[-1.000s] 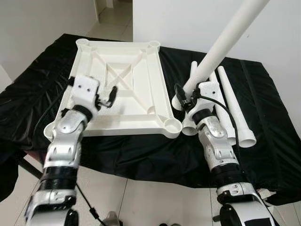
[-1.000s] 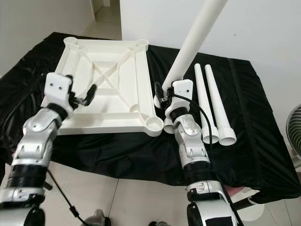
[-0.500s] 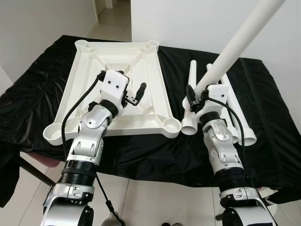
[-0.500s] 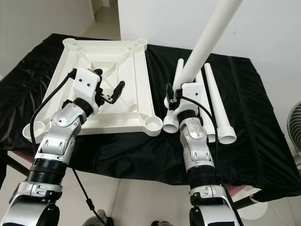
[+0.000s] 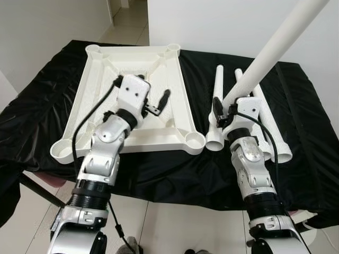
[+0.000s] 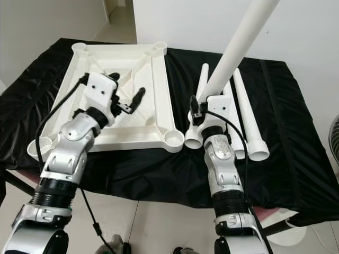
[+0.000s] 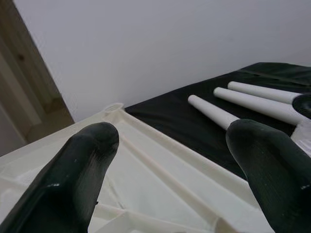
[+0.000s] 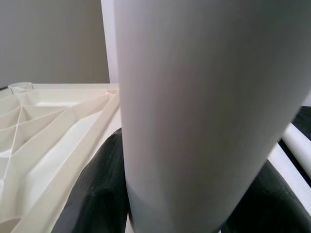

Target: Building children table

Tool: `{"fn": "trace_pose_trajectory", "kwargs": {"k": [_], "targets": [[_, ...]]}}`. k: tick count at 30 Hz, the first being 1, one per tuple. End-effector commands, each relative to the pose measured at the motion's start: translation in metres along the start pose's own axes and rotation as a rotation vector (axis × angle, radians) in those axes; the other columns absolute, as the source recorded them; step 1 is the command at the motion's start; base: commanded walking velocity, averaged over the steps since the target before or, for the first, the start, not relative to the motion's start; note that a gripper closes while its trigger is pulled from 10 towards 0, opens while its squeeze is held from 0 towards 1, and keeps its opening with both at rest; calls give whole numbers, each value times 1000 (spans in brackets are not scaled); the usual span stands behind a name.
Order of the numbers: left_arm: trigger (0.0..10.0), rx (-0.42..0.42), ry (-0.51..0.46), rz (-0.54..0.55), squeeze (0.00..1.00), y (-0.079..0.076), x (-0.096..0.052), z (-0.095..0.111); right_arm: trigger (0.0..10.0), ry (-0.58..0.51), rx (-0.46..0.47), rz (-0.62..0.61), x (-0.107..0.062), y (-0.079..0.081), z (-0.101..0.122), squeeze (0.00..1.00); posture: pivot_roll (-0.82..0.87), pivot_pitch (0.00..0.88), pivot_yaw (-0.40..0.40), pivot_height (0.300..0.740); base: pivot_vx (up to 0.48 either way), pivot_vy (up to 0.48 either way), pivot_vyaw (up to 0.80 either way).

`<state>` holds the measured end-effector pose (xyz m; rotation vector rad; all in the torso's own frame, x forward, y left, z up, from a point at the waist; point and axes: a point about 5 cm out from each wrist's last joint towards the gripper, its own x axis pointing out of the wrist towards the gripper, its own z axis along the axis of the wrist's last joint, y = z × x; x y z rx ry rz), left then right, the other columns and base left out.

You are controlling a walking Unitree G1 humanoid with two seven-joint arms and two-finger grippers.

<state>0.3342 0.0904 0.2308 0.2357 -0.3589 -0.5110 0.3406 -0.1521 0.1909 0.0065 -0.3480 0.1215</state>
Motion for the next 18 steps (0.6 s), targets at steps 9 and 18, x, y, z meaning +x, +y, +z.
{"fn": "trace_pose_trajectory", "kwargs": {"k": [9,18], "targets": [[10000,-1,35,-86,0,-25,-8,-8,10000,-38,16,13,-1,3,7,0,186,114,52,740,0,0,0],[10000,5,41,-73,0,-19,-8,-7,10000,-49,24,7,-2,2,9,0,189,125,60,740,0,0,0]]}}
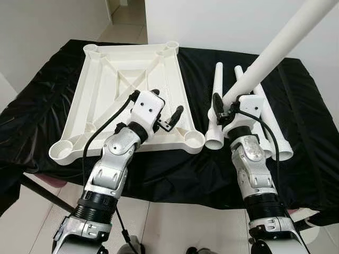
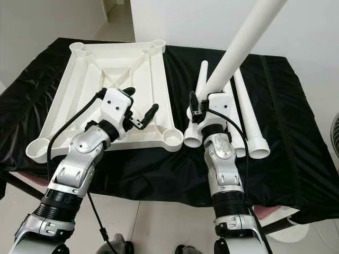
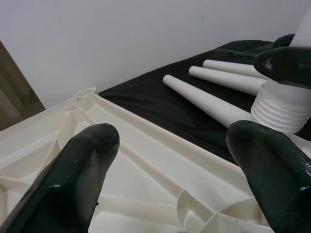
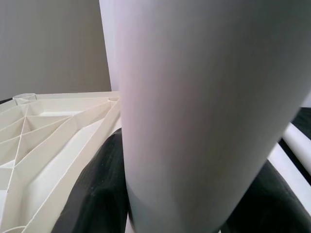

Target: Building children table

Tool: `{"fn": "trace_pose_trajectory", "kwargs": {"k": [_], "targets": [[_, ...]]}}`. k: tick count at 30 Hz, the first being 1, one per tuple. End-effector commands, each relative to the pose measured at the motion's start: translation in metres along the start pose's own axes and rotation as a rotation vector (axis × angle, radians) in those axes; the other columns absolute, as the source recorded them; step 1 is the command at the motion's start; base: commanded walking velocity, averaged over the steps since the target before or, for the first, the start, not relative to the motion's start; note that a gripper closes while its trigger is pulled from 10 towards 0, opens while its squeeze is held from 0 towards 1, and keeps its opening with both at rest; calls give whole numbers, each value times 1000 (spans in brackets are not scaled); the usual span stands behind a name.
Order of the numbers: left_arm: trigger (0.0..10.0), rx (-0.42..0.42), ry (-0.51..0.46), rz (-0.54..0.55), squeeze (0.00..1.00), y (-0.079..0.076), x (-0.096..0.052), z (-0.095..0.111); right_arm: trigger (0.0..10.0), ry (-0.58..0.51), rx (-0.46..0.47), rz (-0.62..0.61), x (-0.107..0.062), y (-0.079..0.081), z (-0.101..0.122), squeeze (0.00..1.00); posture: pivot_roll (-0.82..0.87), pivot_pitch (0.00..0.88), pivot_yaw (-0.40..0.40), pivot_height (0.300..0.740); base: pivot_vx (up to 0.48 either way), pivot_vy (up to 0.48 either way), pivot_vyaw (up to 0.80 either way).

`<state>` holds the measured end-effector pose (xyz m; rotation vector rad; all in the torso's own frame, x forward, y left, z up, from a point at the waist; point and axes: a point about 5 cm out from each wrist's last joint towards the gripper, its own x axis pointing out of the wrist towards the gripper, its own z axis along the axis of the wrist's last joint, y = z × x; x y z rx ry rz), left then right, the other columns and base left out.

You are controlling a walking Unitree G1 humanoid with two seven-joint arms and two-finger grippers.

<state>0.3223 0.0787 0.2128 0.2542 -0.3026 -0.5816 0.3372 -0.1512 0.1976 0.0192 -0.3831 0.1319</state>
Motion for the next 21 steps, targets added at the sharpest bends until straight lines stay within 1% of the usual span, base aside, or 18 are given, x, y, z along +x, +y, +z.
{"fn": "trace_pose_trajectory", "kwargs": {"k": [1,21], "targets": [[10000,14,-6,5,0,2,0,4,10000,-14,13,-2,-1,1,2,0,190,125,60,740,0,0,0],[10000,19,-4,22,0,6,-1,5,10000,-21,17,11,1,3,4,0,193,113,53,740,0,0,0]]}}
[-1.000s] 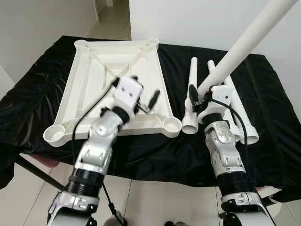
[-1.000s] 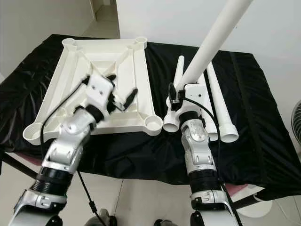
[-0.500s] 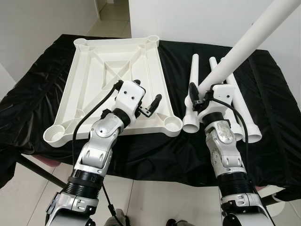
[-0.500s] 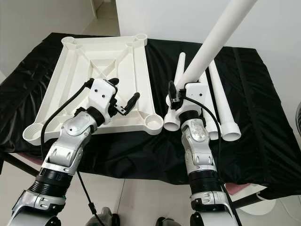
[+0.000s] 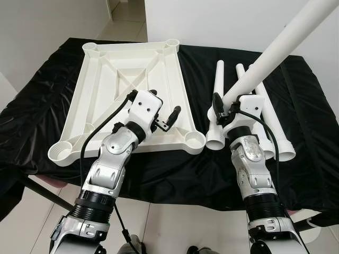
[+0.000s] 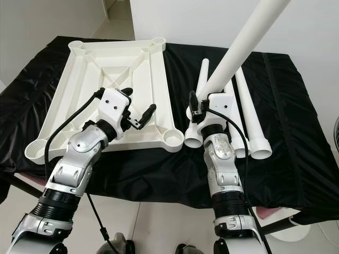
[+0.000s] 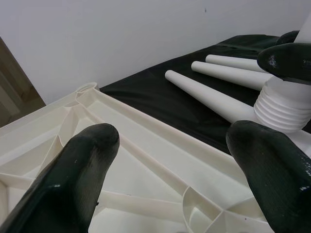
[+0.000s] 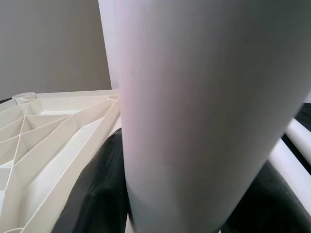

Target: Building children table

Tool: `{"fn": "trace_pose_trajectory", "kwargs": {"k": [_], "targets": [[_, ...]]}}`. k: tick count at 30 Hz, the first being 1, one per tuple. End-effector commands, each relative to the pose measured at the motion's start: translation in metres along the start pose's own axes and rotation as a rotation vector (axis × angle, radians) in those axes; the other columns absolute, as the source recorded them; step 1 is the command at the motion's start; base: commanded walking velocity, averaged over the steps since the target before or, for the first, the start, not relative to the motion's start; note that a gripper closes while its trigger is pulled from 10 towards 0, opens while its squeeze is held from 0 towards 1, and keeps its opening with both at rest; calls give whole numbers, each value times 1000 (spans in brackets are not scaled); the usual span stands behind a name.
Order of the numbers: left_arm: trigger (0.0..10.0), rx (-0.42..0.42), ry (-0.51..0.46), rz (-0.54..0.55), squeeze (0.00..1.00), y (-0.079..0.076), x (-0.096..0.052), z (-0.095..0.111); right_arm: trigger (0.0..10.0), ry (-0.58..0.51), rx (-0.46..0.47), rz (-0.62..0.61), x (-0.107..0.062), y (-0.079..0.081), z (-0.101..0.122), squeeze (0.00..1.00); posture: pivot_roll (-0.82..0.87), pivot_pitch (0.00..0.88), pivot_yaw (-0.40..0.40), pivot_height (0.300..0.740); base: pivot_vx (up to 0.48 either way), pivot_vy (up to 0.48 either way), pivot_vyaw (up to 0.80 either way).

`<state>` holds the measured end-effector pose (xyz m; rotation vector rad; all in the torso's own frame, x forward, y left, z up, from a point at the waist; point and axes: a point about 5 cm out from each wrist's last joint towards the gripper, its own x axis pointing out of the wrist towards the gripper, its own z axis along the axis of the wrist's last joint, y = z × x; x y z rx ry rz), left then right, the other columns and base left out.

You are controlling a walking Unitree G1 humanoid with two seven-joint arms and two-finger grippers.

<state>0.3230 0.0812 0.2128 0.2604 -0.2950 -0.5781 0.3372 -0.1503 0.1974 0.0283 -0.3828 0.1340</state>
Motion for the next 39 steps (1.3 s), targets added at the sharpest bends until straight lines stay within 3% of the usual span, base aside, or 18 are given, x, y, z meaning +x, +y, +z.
{"fn": "trace_pose_trajectory", "kwargs": {"k": [1,15,39], "targets": [[10000,15,-13,22,0,3,0,5,10000,-20,7,12,1,2,4,0,193,115,51,740,0,0,0],[10000,-11,-1,95,0,13,-6,1,10000,-24,4,18,1,1,5,0,192,108,39,740,0,0,0],[10000,29,29,126,0,22,-16,-5,10000,-20,7,58,2,9,3,0,214,114,25,740,0,0,0]]}}
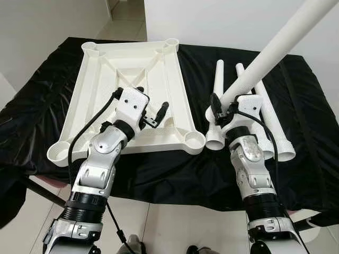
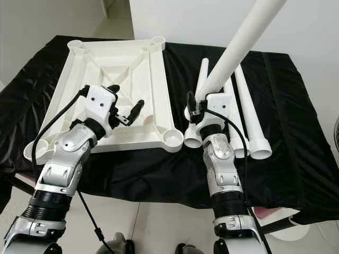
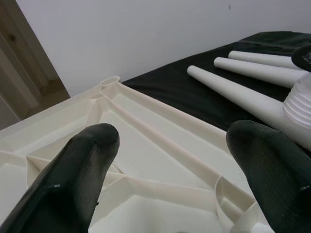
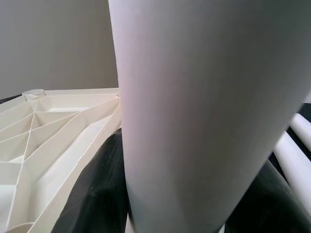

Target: Building children table

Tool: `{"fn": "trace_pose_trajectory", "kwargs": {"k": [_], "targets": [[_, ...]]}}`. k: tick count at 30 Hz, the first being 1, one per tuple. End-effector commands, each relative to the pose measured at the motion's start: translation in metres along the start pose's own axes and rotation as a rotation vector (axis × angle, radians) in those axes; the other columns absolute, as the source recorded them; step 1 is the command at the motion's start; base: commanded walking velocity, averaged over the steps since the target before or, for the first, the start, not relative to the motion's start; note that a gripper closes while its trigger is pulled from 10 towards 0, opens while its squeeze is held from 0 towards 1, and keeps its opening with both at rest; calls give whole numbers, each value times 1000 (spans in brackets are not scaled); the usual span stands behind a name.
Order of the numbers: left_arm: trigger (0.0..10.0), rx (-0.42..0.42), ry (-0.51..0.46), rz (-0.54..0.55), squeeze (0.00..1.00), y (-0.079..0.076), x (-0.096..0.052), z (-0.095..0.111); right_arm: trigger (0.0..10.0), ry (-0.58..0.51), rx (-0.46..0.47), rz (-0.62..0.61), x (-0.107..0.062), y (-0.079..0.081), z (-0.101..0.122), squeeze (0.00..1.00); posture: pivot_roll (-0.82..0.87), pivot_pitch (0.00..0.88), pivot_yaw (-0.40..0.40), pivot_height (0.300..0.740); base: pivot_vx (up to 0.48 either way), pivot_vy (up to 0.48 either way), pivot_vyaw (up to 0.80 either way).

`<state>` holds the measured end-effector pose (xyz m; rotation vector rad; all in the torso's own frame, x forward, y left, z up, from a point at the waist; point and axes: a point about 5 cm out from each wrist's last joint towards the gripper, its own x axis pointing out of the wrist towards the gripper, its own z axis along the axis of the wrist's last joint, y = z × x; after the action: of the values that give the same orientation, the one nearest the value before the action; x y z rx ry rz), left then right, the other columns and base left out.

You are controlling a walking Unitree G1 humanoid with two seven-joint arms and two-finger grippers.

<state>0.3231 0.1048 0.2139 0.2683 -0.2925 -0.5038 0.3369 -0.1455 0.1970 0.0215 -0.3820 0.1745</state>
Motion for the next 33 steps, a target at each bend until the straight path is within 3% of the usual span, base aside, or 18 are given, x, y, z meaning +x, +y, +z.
{"fn": "trace_pose_trajectory", "kwargs": {"k": [1,6,14,18,22,33], "targets": [[10000,31,18,42,0,0,-5,-4,10000,-22,6,23,2,5,3,0,218,114,21,740,0,0,0],[10000,60,22,14,0,-2,-16,-7,10000,-22,12,49,4,10,3,0,237,118,11,740,0,0,0],[10000,43,-5,-83,0,-8,-22,-2,10000,-26,29,70,5,13,3,0,252,126,1,740,0,0,0],[10000,29,8,-224,0,-24,-28,-5,10000,-31,43,89,4,14,4,0,246,121,-14,740,0,0,0],[10000,26,34,-285,0,-30,-31,-10,10000,-10,27,92,4,13,2,0,244,118,-16,740,0,0,0],[10000,25,53,-332,0,-31,-34,-14,10000,40,-1,91,1,9,-3,0,219,134,-19,740,0,0,0]]}}
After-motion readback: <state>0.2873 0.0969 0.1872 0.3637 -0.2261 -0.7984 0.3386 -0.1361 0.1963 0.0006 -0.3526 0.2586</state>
